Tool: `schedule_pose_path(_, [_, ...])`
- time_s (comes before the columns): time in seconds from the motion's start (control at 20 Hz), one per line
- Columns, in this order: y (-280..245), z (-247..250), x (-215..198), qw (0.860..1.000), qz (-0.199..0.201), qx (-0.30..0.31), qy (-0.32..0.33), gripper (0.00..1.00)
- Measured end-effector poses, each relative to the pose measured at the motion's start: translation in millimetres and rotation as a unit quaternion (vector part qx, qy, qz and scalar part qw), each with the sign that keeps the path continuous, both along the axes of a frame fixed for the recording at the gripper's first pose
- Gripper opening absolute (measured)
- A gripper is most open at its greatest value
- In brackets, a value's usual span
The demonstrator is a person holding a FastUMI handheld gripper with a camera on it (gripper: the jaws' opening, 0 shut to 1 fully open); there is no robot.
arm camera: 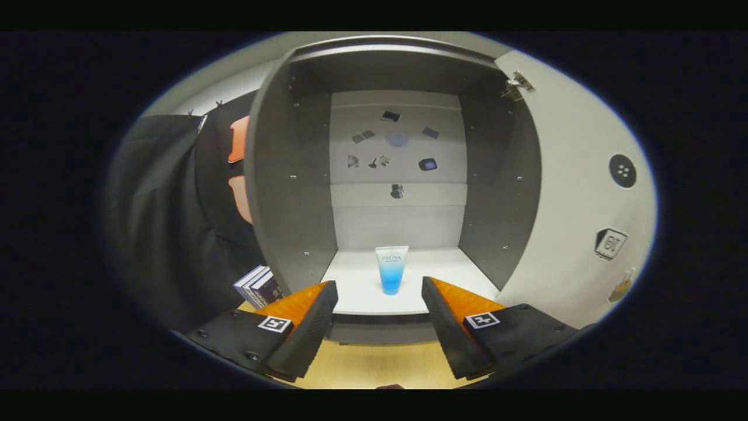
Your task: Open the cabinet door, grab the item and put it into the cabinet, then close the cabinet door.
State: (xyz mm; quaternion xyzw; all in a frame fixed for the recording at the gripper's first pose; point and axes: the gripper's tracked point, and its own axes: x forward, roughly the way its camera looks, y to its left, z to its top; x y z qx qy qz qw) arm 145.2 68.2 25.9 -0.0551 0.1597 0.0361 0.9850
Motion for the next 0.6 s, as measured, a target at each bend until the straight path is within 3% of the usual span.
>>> schedule_pose_path(0.35, [-36.5,26.9,-139.9,0.996,-0.055,-0.016,-0.068,0.93])
schedule_pose_path(0.6, [-97.7,49.9,-226.3,0.983,-0.127,-0.031,-0.126,0.93])
